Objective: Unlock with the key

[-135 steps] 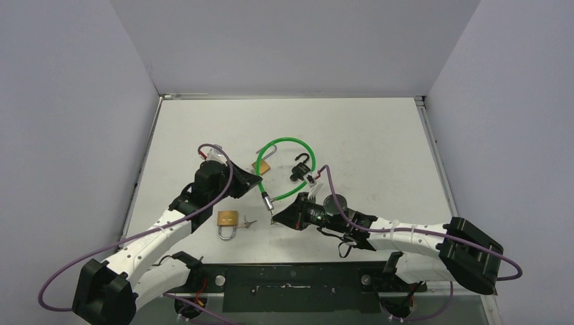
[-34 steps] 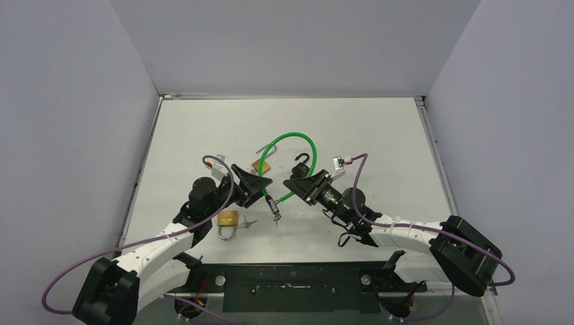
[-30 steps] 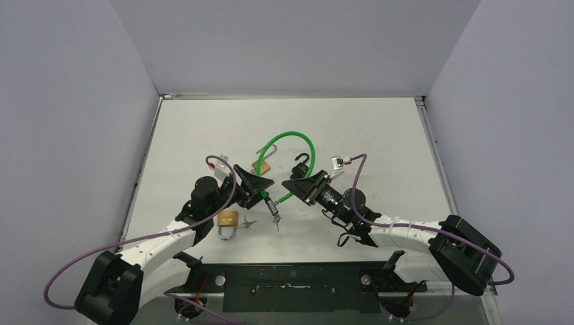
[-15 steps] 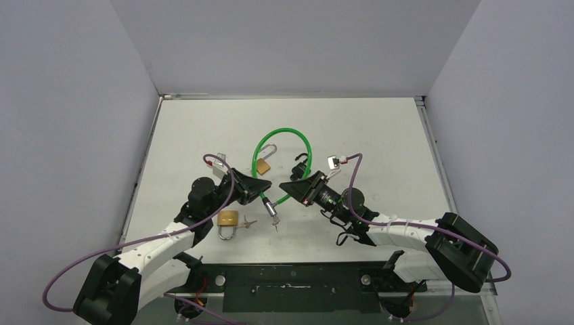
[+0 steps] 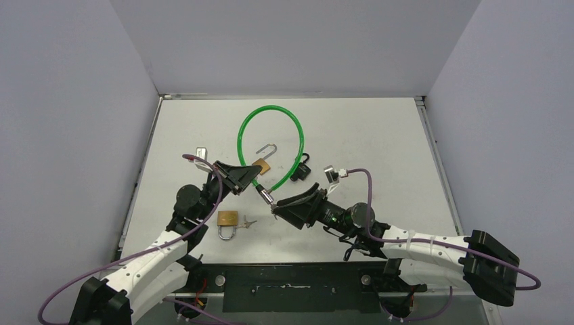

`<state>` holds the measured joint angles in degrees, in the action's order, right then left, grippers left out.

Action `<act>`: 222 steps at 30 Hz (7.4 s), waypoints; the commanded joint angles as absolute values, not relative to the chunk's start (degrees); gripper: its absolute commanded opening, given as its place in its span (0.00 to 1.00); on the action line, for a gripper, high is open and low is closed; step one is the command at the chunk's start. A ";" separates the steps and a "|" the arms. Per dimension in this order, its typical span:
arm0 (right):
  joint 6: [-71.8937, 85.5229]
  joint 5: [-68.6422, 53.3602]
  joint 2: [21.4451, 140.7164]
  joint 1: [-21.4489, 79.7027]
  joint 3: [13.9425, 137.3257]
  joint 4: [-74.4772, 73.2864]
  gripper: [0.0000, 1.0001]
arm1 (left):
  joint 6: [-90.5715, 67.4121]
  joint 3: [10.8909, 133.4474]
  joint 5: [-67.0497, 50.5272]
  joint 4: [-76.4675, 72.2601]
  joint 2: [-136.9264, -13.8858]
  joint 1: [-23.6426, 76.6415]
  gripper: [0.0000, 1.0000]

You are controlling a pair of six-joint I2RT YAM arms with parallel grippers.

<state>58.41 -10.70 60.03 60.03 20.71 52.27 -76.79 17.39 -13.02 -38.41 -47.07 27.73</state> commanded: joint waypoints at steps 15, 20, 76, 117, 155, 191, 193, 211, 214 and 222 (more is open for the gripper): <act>52.72 -4.65 58.26 63.45 23.77 49.58 0.35 | -83.56 20.06 -11.60 -56.06 -46.77 27.86 0.00; 52.28 -4.18 58.97 63.89 24.58 50.09 0.48 | -83.75 19.86 -11.69 -55.93 -46.58 27.86 0.00; 82.67 3.70 59.14 60.03 16.02 64.33 0.79 | -81.57 19.30 -8.60 -82.43 -53.41 27.95 0.00; 16.16 11.23 62.40 71.77 49.47 8.20 0.65 | -74.98 20.74 -2.60 -43.09 -39.72 27.60 0.00; 38.92 -3.69 59.34 62.37 45.45 13.10 0.80 | -75.41 18.70 -5.37 -52.01 -37.20 27.51 0.00; 37.56 15.21 57.96 55.53 47.03 19.46 0.00 | -67.93 17.37 -11.33 -32.10 -31.78 27.51 0.00; 34.63 18.48 55.82 55.42 46.92 16.55 0.00 | -65.11 18.29 -11.99 -27.82 -32.81 27.51 0.00; 40.94 11.83 68.49 52.30 55.33 4.42 0.00 | -56.99 23.58 -38.25 -38.93 -48.97 28.91 0.00; 39.08 15.32 67.50 52.19 55.02 3.26 0.00 | -52.89 24.92 -35.50 -30.53 -47.02 28.92 0.00; 35.99 30.35 59.74 47.66 55.97 -17.47 0.15 | -48.60 28.78 -28.40 -16.07 -50.00 28.92 0.00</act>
